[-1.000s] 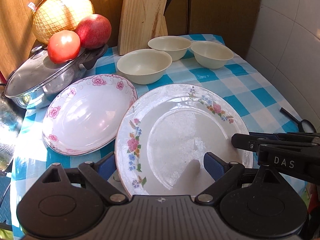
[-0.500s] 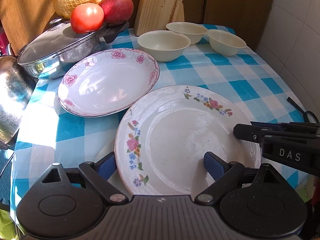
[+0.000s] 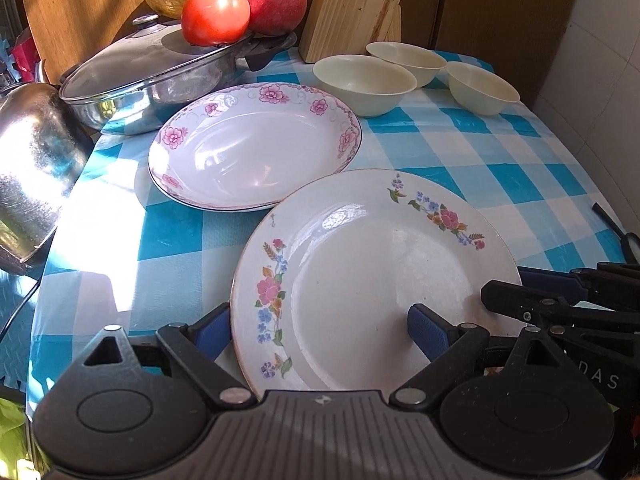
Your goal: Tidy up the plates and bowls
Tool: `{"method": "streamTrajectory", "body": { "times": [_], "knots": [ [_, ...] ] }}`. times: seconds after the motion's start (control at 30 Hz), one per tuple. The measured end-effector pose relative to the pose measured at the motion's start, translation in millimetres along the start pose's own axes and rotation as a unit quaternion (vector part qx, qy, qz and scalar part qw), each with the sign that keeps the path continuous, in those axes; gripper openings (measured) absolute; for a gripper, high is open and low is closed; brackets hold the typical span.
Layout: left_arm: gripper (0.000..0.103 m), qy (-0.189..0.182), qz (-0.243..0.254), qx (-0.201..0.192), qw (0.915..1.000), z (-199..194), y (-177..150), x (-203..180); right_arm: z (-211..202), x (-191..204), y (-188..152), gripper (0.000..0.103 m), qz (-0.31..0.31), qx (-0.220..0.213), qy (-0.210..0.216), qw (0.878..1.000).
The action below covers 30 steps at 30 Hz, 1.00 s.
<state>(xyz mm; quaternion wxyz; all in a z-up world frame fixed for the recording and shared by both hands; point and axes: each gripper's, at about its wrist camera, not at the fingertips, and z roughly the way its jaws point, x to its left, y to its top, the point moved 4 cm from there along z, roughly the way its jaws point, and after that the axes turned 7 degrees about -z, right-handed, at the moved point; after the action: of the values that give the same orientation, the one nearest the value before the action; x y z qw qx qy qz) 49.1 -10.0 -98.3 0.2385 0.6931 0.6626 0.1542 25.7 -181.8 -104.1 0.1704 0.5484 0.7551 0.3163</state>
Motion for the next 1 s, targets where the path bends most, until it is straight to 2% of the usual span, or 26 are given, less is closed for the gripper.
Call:
{"method": "streamTrajectory", "body": {
  "times": [0.13,0.23,0.43,0.67,1.0],
  "knots": [
    [0.087,0.012,-0.002,-0.004,0.9999,-2,-2,8,0,13,-6,0.038,-0.029,0.01,0.01,0.999],
    [0.087,0.002,-0.02,0.011,0.9997,1,-4,17,-1,21,-9,0.041,-0.046,0.012,0.015,0.999],
    [0.086,-0.002,-0.008,0.01,0.9999,-3,-9,17,-5,30,-13,0.048,-0.082,0.014,0.012,0.996],
    [0.086,-0.001,-0.018,0.012,0.9998,-2,-5,24,-8,26,-17,0.051,-0.078,0.014,0.012,0.997],
    [0.086,0.003,-0.058,-0.009,0.9983,-8,10,46,-7,7,-10,0.052,-0.044,0.007,0.002,0.999]
  ]
}}
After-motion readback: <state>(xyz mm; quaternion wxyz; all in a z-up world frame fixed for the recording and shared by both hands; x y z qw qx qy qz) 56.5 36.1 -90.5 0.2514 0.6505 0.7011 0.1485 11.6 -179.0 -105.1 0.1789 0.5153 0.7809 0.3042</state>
